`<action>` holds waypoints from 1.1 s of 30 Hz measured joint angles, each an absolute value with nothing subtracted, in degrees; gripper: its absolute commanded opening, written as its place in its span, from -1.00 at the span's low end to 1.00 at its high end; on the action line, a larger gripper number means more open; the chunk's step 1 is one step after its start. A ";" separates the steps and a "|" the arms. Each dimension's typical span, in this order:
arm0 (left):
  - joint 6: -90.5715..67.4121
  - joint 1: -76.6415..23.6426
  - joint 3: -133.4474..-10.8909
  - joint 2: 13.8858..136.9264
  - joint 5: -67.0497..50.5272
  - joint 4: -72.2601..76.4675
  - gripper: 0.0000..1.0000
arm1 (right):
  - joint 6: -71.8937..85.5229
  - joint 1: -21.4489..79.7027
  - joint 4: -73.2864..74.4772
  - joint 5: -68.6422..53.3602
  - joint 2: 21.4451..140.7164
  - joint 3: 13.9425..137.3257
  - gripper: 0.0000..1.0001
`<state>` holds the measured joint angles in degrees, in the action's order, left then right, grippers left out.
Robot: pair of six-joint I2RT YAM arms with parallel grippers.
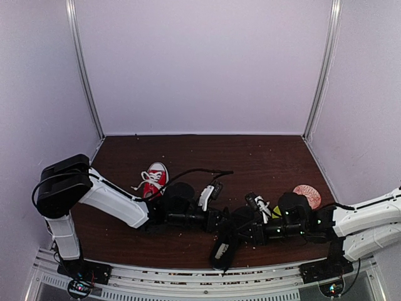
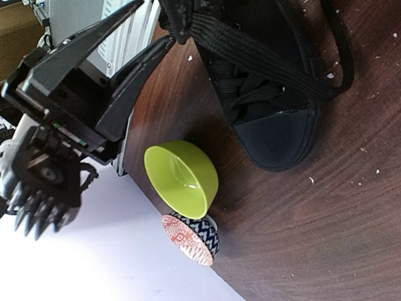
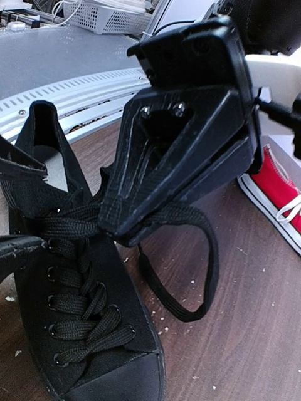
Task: Tie the shoes
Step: Cross the shoelace with the shoelace.
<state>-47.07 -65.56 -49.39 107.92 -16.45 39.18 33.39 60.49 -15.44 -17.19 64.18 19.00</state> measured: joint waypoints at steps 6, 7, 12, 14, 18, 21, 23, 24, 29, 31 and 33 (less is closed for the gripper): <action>-47.05 -65.56 -49.39 107.92 -16.43 38.96 -1.00 | 33.47 60.49 -16.67 -17.89 66.98 18.46 -0.37; -47.05 -65.56 -49.39 107.92 -16.43 38.96 -1.00 | 33.50 60.49 -16.78 -18.02 67.05 18.22 -0.39; -47.05 -65.56 -49.39 107.92 -16.27 38.96 -1.00 | 33.65 60.49 -18.22 -19.55 68.73 17.91 -0.85; -47.05 -65.56 -49.39 107.92 -16.21 38.94 -1.00 | 33.67 60.49 -18.85 -20.43 69.71 17.80 -1.00; -47.05 -65.56 -49.39 107.92 -16.01 38.94 -1.00 | 34.54 60.49 -19.14 -21.69 69.91 17.69 -1.00; -47.05 -65.56 -49.36 107.92 -15.64 38.96 -1.00 | 34.74 60.49 -17.98 -21.74 67.90 17.63 -1.00; -47.05 -65.56 -49.30 107.92 -15.44 39.00 -1.00 | 34.74 60.49 -16.34 -21.63 65.45 17.63 -1.00; -47.05 -65.56 -49.19 107.92 -15.38 39.00 -1.00 | 34.74 60.49 -15.38 -21.54 64.01 17.63 -1.00; -47.05 -65.63 -48.99 107.90 -15.35 39.07 -1.00 | 34.68 60.49 -10.72 -20.75 58.15 18.11 -1.00; -47.05 -65.67 -48.99 107.90 -15.35 39.16 -1.00 | 34.65 60.60 -9.45 -20.69 58.02 19.09 -1.00; -47.05 -65.67 -48.99 107.90 -15.35 39.29 -1.00 | 34.65 61.19 -8.99 -20.71 58.72 20.34 -1.00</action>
